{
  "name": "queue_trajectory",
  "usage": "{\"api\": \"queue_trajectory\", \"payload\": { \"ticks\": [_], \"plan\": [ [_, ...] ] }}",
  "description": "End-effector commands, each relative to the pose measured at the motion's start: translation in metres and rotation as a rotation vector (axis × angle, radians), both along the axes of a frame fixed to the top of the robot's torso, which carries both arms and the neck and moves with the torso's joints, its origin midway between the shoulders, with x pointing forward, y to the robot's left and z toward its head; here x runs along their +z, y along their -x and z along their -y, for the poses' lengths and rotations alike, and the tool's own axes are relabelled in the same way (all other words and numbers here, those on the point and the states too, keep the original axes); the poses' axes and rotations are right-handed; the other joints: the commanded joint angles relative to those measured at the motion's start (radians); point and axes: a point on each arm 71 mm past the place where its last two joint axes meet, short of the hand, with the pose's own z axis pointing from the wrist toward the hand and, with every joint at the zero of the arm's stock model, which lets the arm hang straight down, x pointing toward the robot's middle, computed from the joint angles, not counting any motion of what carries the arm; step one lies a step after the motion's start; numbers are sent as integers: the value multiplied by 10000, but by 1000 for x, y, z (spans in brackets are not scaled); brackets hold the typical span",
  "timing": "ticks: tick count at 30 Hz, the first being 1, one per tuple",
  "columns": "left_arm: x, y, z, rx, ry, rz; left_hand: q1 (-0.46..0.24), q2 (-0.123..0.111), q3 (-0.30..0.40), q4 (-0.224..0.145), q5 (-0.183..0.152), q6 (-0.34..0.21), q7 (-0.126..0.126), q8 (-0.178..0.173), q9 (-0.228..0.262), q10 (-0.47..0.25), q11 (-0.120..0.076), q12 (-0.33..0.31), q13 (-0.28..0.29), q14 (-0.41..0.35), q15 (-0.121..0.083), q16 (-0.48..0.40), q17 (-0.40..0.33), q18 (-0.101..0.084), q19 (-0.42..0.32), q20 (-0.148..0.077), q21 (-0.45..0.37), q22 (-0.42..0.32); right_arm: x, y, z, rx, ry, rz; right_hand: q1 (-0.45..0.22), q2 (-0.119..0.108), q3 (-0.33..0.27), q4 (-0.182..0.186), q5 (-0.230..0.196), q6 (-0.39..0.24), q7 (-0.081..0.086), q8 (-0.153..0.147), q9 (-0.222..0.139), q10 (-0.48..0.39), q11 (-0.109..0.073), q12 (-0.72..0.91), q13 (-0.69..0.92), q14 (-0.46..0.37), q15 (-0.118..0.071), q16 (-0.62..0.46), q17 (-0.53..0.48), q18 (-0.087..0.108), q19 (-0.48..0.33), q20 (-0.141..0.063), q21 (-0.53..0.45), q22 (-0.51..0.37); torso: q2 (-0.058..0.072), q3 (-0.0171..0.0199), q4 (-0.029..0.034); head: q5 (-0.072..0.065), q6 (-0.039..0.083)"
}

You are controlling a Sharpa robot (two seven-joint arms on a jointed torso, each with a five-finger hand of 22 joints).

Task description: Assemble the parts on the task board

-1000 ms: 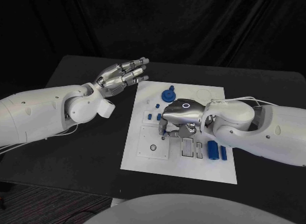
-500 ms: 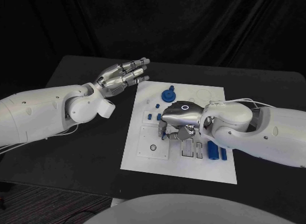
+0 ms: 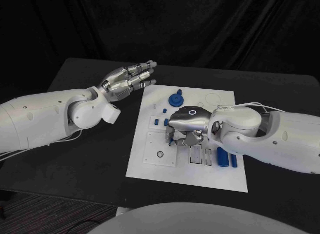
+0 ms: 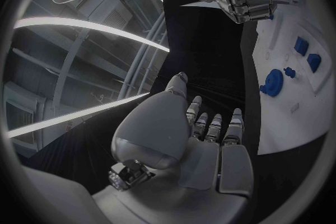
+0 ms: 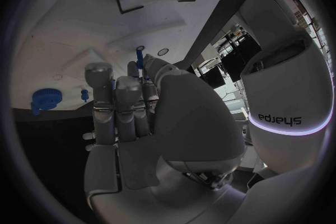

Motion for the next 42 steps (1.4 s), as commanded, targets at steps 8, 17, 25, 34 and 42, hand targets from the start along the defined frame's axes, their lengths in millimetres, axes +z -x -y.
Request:
{"api": "queue_trajectory", "payload": {
  "ticks": [8, 17, 25, 34, 42],
  "plan": [
    [1, 1, 3, -221, 139, 27, -10, 60, 1, -39, -48, 8, 73, 35, 14, 9, 71, 31, 8, -51, 47, -17, -6, 156, -38, -2, -19, 33, -5, 0, 0, -178, 346, -213, 95, 31, -7, -84, 57, -57, 34, -81, -20, 281, -222, -14, 16, -30, 13, -72, -42, -73, -48, -28, -116, 826, 3, 2, 10, -14, -1],
    [0, 1, 3, -270, 106, -29, -13, 65, 2, -41, -50, -5, 76, 34, 13, 8, 74, 32, 8, -47, 58, -12, -4, 161, -19, 0, -10, 67, -6, 1, -1, -158, 367, -242, 104, 28, -4, -105, 61, -60, 39, -90, -24, 292, -220, -15, 21, -48, 15, -119, -88, -67, -64, -27, -166, 818, 5, 0, 2, -3, -1],
    [-1, 1, 4, -323, 72, -87, -21, 75, 3, -39, -63, -12, 81, 37, 12, 0, 78, 27, 5, -47, 78, -11, -4, 166, -19, 7, -9, 52, -7, 0, -1, -170, 387, -257, 105, 18, -6, -128, 56, -75, 46, -108, -33, 308, -218, -15, 31, -78, 18, -181, -145, -51, -100, -24, -286, 796, 3, 7, 9, -15, -1],
    [-1, 1, 4, -361, 51, -127, -27, 89, 6, -37, -73, -16, 86, 39, 11, 0, 84, 30, 6, -41, 97, -5, -1, 169, -13, 13, -6, 56, -9, -2, -1, -269, 365, -231, -213, -117, -137, -51, 224, -901, 357, -554, -269, -541, 129, -339, -31, -506, 306, -763, -686, 54, -583, 144, -1577, 556, 2, 5, 6, 8, -1],
    [-1, 1, 5, -418, 40, -167, -36, 98, 7, -36, -86, -16, 92, 45, 11, -4, 89, 29, 5, -35, 126, 1, 1, 174, 12, 23, 6, 94, -11, -2, 0, -207, 291, -266, -628, -155, -856, 48, -252, -2141, 261, -532, -572, -2596, 485, -195, 34, -1264, 592, -1117, -1145, 247, -1228, 479, -3092, 290, 2, 3, 5, 34, -1]
  ]
}}
